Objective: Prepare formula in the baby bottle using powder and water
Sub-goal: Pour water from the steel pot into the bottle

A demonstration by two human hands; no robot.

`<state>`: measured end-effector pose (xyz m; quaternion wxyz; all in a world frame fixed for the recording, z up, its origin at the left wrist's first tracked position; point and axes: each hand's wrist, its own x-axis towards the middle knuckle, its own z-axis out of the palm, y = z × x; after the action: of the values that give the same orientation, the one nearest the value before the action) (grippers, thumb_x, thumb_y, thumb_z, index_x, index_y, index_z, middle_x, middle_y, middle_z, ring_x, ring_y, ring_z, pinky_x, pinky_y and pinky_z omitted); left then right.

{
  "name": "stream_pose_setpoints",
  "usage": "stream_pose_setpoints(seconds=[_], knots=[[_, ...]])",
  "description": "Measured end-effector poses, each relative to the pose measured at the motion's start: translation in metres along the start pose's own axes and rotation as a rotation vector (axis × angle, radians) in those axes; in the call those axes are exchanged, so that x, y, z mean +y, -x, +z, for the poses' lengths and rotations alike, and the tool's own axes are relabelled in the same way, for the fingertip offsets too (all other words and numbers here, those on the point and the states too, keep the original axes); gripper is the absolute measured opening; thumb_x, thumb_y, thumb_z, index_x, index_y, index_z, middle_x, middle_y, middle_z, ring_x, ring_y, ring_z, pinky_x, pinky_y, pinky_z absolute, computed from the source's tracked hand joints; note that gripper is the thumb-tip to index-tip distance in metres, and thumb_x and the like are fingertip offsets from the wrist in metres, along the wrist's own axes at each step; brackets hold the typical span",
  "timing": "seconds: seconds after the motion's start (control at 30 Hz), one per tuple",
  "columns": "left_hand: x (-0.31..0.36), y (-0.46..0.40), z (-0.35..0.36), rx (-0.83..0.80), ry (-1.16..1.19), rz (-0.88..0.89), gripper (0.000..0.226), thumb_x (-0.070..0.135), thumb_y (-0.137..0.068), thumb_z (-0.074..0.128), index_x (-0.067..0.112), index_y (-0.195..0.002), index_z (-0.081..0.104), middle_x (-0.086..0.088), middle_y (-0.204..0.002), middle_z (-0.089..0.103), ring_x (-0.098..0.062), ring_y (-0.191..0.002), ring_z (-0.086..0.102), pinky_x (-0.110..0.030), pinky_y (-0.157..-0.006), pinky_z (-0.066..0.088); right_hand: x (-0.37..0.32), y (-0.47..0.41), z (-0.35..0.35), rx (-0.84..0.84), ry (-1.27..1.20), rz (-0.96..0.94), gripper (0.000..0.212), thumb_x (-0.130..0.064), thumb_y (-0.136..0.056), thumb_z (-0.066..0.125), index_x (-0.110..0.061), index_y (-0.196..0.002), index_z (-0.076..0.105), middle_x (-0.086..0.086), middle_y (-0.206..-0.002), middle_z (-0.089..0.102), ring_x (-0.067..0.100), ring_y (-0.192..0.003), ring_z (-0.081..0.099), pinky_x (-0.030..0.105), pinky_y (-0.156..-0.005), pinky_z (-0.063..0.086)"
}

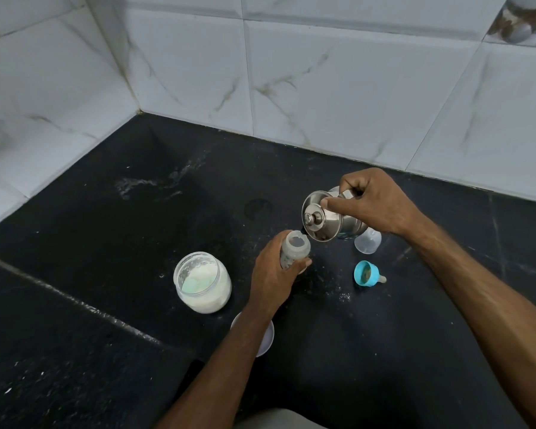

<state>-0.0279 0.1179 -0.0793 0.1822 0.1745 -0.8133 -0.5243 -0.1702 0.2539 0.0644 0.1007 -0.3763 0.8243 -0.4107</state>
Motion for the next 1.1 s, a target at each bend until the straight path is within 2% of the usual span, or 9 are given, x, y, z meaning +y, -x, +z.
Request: stream_pose_setpoints(seconds=[0.1, 0.23, 0.37, 0.53, 0.6, 0.77, 0.9, 1.1], knots=[[0.0004, 0.0001, -0.0004, 0.000, -0.002, 0.010, 0.043, 0.028, -0.082, 0.075, 0.032, -0.119, 0.053, 0.026, -0.112, 0.057, 0.014, -0.106, 0.053, -0.009, -0.093, 0.042, -0.0016, 0.0000, -0.0008, -0.002, 0.011, -0.008, 0.039, -0.029, -0.081, 0.075, -0.005, -0.059, 0.055, 0.017, -0.058, 0.057, 0.014, -0.051, 0.043, 0.029, -0.054, 0.038], [-0.0022, -0.0004, 0.0010, -0.015, -0.016, -0.011, 0.050, 0.033, -0.082, 0.074, 0.024, -0.127, 0.053, 0.016, -0.122, 0.058, 0.011, -0.109, 0.052, -0.013, -0.098, 0.041, -0.0015, -0.0003, -0.0021, -0.004, 0.026, -0.012, 0.038, -0.031, -0.081, 0.074, -0.005, -0.060, 0.056, 0.016, -0.058, 0.058, 0.013, -0.051, 0.044, 0.029, -0.054, 0.039], [-0.0016, -0.0005, 0.0011, -0.022, -0.027, -0.020, 0.051, 0.034, -0.083, 0.074, 0.026, -0.128, 0.052, 0.016, -0.123, 0.057, 0.014, -0.107, 0.050, -0.008, -0.096, 0.037, -0.0020, -0.0003, -0.0025, -0.002, 0.041, -0.007, 0.037, -0.031, -0.081, 0.074, -0.006, -0.061, 0.057, 0.016, -0.059, 0.059, 0.014, -0.052, 0.046, 0.029, -0.054, 0.040], [-0.0004, -0.0002, -0.0012, -0.012, -0.014, -0.008, 0.046, 0.028, -0.082, 0.076, 0.034, -0.120, 0.050, 0.028, -0.112, 0.054, 0.021, -0.105, 0.049, -0.002, -0.091, 0.037, -0.0037, 0.0002, -0.0028, -0.006, 0.047, -0.004, 0.036, -0.030, -0.081, 0.074, -0.005, -0.061, 0.057, 0.016, -0.059, 0.058, 0.012, -0.051, 0.044, 0.027, -0.053, 0.038], [-0.0008, 0.0000, -0.0014, -0.009, -0.009, -0.001, 0.046, 0.029, -0.082, 0.075, 0.034, -0.121, 0.051, 0.026, -0.114, 0.055, 0.020, -0.106, 0.049, -0.003, -0.092, 0.037, -0.0039, 0.0001, -0.0027, -0.005, 0.052, -0.002, 0.035, -0.030, -0.082, 0.074, -0.006, -0.061, 0.057, 0.014, -0.058, 0.058, 0.011, -0.051, 0.044, 0.026, -0.053, 0.038], [0.0003, 0.0000, -0.0010, -0.003, 0.013, 0.020, 0.045, 0.028, -0.081, 0.076, 0.034, -0.119, 0.052, 0.022, -0.114, 0.059, 0.010, -0.108, 0.054, -0.017, -0.096, 0.045, -0.0044, -0.0002, -0.0039, -0.001, 0.056, -0.003, 0.036, -0.030, -0.082, 0.074, -0.012, -0.058, 0.054, 0.006, -0.054, 0.055, 0.009, -0.049, 0.043, 0.024, -0.053, 0.037], [0.0024, 0.0004, -0.0015, -0.006, 0.007, 0.023, 0.044, 0.027, -0.082, 0.076, 0.040, -0.116, 0.050, 0.030, -0.109, 0.056, 0.014, -0.106, 0.053, -0.013, -0.094, 0.042, -0.0042, -0.0005, -0.0044, -0.007, 0.061, -0.010, 0.035, -0.031, -0.081, 0.073, -0.005, -0.063, 0.058, 0.015, -0.061, 0.061, 0.015, -0.053, 0.048, 0.030, -0.056, 0.042], [0.0015, -0.0002, -0.0015, -0.008, -0.001, 0.025, 0.045, 0.029, -0.082, 0.076, 0.042, -0.116, 0.049, 0.033, -0.109, 0.055, 0.015, -0.106, 0.053, -0.011, -0.093, 0.041, -0.0066, 0.0002, -0.0041, -0.013, 0.063, -0.012, 0.034, -0.031, -0.082, 0.073, -0.006, -0.063, 0.059, 0.016, -0.063, 0.062, 0.016, -0.054, 0.048, 0.030, -0.056, 0.042]])
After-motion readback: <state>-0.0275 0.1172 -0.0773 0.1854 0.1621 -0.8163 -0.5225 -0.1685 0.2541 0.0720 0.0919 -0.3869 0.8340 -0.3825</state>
